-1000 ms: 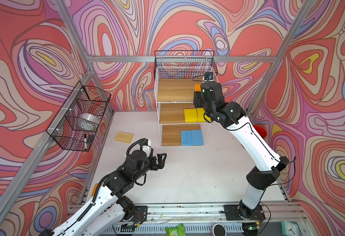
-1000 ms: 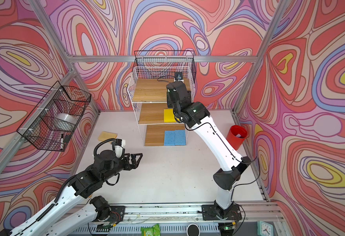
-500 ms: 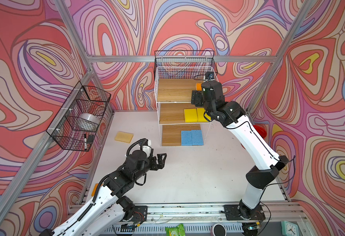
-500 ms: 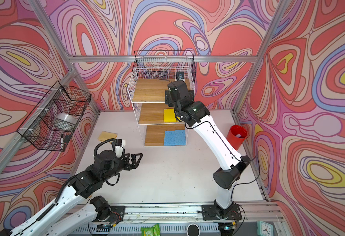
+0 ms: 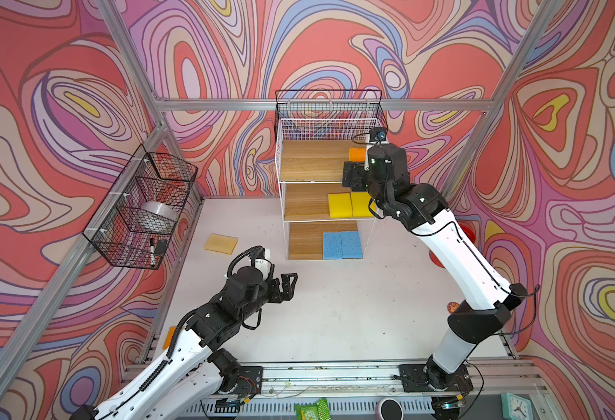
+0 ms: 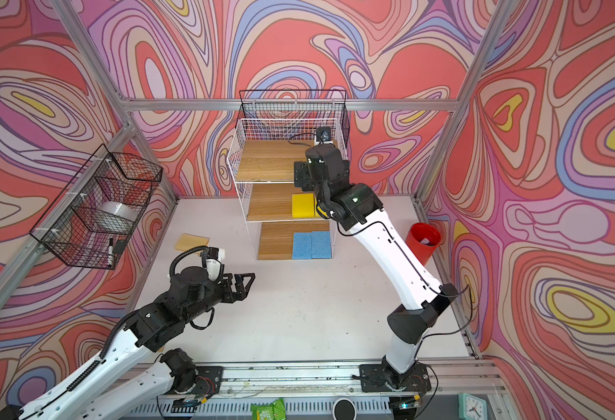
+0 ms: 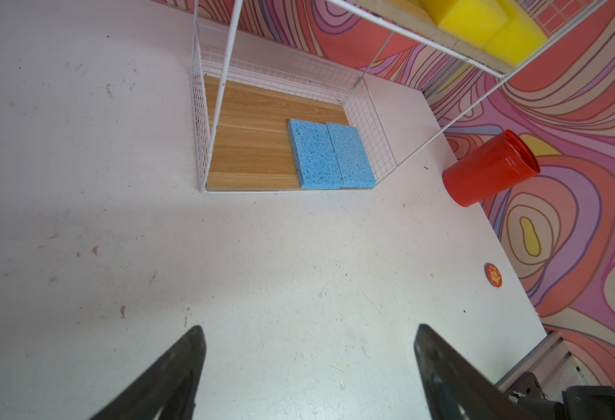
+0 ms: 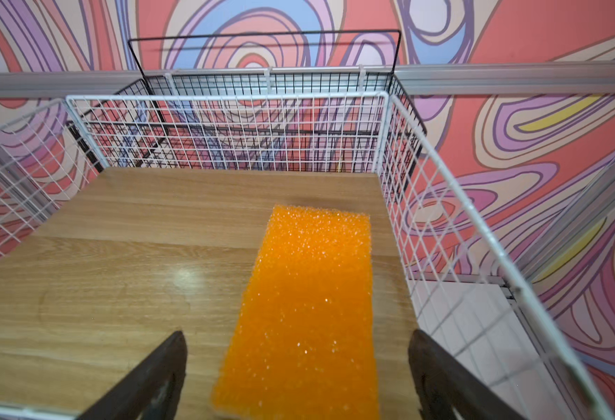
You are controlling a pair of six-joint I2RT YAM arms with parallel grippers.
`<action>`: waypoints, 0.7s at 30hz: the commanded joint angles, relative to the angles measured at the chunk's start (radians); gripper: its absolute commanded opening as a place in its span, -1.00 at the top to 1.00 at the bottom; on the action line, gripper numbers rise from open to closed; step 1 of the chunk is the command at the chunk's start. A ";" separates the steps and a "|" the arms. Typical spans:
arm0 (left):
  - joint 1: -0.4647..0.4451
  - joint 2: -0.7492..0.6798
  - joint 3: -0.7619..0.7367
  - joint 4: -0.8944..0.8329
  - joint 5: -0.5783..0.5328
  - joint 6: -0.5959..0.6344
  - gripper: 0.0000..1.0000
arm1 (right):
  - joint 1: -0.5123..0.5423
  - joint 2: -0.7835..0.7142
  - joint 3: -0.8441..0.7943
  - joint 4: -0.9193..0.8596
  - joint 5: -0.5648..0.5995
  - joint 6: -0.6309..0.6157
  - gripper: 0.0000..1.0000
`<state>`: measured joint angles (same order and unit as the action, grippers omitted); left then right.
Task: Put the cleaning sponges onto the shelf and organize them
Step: 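Carry the orange sponge with the right gripper toward the shelf's side wire, then lower the orange sponge onto the top shelf beside the wire with the right gripper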
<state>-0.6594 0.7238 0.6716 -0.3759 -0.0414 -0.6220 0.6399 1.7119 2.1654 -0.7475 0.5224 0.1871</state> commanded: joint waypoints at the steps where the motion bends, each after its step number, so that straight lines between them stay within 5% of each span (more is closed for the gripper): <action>1: 0.002 0.006 0.027 0.007 0.004 -0.007 -0.82 | -0.005 -0.042 -0.032 0.022 -0.014 -0.013 -0.97; 6: 0.001 0.012 0.040 0.000 -0.001 0.002 -0.82 | -0.004 -0.100 -0.072 0.054 -0.041 -0.011 -0.87; 12: 0.003 0.023 0.048 -0.001 -0.005 0.010 -0.83 | 0.009 -0.106 -0.013 0.017 -0.052 -0.032 0.10; 14: 0.002 0.026 0.051 0.000 -0.003 0.013 -0.82 | 0.018 -0.072 0.058 -0.045 -0.042 -0.046 0.08; 17: 0.002 0.031 0.049 0.002 -0.001 0.016 -0.83 | 0.061 0.008 0.186 -0.128 0.032 -0.096 -0.33; 21: 0.002 0.032 0.046 0.003 0.001 0.017 -0.83 | 0.101 0.119 0.327 -0.192 0.106 -0.141 -0.48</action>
<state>-0.6594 0.7563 0.6922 -0.3759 -0.0414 -0.6132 0.7208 1.7519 2.4367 -0.8413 0.5602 0.0944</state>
